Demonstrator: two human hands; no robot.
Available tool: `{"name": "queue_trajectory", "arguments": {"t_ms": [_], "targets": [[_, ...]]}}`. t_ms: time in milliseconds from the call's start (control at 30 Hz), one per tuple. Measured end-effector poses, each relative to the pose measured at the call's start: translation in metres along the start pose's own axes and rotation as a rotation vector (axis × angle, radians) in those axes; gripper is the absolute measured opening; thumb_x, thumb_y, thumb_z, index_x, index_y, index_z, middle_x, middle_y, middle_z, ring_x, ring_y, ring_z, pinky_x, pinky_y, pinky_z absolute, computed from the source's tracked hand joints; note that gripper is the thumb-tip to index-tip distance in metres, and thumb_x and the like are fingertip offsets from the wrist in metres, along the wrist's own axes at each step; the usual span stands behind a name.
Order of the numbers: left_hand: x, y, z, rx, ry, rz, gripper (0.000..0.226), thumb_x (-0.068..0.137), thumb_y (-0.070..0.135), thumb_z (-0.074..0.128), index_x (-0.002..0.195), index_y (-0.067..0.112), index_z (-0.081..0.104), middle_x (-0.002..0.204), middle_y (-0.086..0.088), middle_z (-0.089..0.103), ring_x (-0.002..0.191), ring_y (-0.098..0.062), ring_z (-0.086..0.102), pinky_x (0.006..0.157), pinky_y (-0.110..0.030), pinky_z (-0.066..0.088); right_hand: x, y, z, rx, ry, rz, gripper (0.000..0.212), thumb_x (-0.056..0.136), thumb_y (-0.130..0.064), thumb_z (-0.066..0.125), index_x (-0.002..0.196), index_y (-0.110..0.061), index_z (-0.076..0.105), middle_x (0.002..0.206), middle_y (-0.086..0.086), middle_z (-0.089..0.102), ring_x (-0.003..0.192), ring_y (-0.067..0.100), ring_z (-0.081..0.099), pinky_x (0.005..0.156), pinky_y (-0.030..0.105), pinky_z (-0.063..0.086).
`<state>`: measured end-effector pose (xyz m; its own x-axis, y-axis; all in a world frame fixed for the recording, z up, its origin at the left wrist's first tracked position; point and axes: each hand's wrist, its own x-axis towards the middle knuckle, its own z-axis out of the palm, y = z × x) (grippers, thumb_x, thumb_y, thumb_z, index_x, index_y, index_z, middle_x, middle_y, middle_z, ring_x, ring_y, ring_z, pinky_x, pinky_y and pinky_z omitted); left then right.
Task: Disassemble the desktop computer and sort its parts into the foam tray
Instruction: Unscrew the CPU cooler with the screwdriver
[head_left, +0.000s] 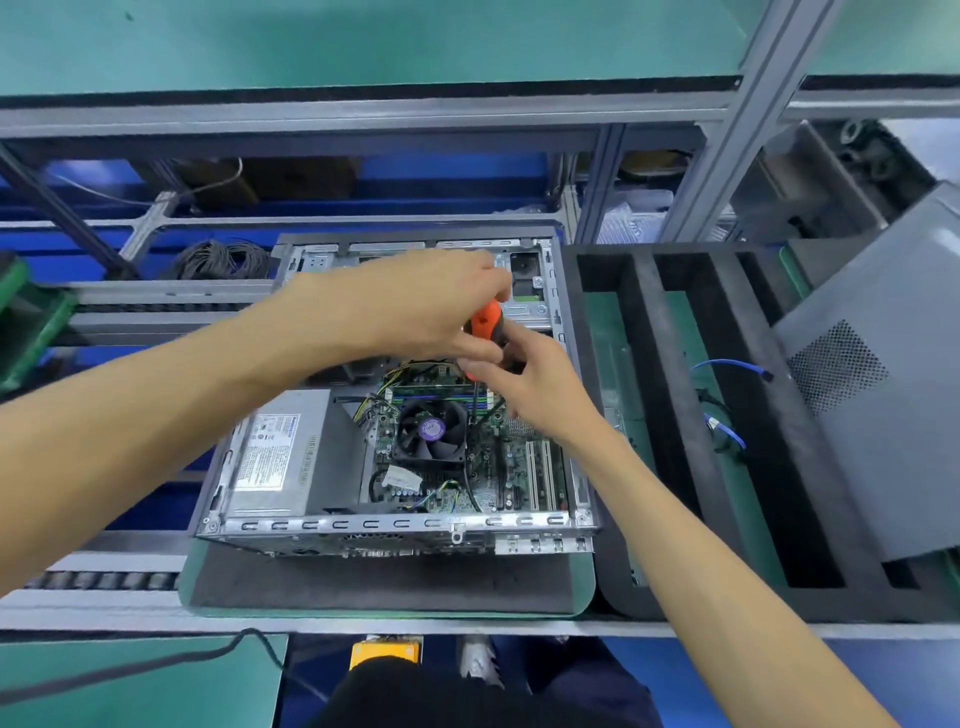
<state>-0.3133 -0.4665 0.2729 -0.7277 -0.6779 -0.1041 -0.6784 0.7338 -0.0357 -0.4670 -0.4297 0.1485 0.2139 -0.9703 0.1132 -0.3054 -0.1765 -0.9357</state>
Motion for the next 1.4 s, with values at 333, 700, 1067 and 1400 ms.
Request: {"name": "queue_trajectory", "arguments": {"t_ms": [333,700,1067,1400], "targets": [[0.001,0.007,0.007,0.207,0.085,-0.256,0.067,0.091,0.07,0.023,0.072,0.013,0.053,0.064,-0.004,0.043,0.067,-0.03,0.05,0.062,-0.035,0.039,0.001,0.0,0.003,-0.026,0.014,-0.001,0.025,0.087,-0.037,0.076,0.106,-0.039,0.058,0.077,0.013,0.061,0.063,0.022,0.051,0.06,0.043,0.047],[0.003,0.017,0.015,0.209,0.03,-0.218,0.05,0.099,0.058,0.037,0.096,0.011,0.053,0.08,-0.009,0.058,0.081,-0.036,0.062,0.062,-0.037,0.037,0.004,0.0,0.005,-0.063,-0.018,0.017,0.013,0.088,-0.037,0.076,0.09,-0.029,0.066,0.07,0.007,0.061,0.061,0.021,0.048,0.061,0.045,0.042],[0.002,0.005,0.015,0.302,0.067,-0.231,0.057,0.097,0.064,0.028,0.079,0.015,0.052,0.072,-0.013,0.06,0.073,-0.036,0.064,0.058,-0.034,0.034,0.002,-0.002,0.004,-0.045,0.02,-0.011,0.024,0.087,-0.035,0.077,0.102,-0.029,0.059,0.068,0.002,0.053,0.058,0.011,0.041,0.057,0.032,0.037],[-0.004,-0.013,0.011,0.111,0.02,-0.109,0.045,0.098,0.056,0.041,0.08,0.016,0.048,0.069,-0.004,0.05,0.068,-0.032,0.055,0.061,-0.036,0.039,0.002,0.0,0.008,-0.077,-0.051,-0.027,0.035,0.085,-0.045,0.074,0.113,-0.035,0.056,0.077,-0.008,0.062,0.058,0.01,0.052,0.059,0.032,0.046]]}}
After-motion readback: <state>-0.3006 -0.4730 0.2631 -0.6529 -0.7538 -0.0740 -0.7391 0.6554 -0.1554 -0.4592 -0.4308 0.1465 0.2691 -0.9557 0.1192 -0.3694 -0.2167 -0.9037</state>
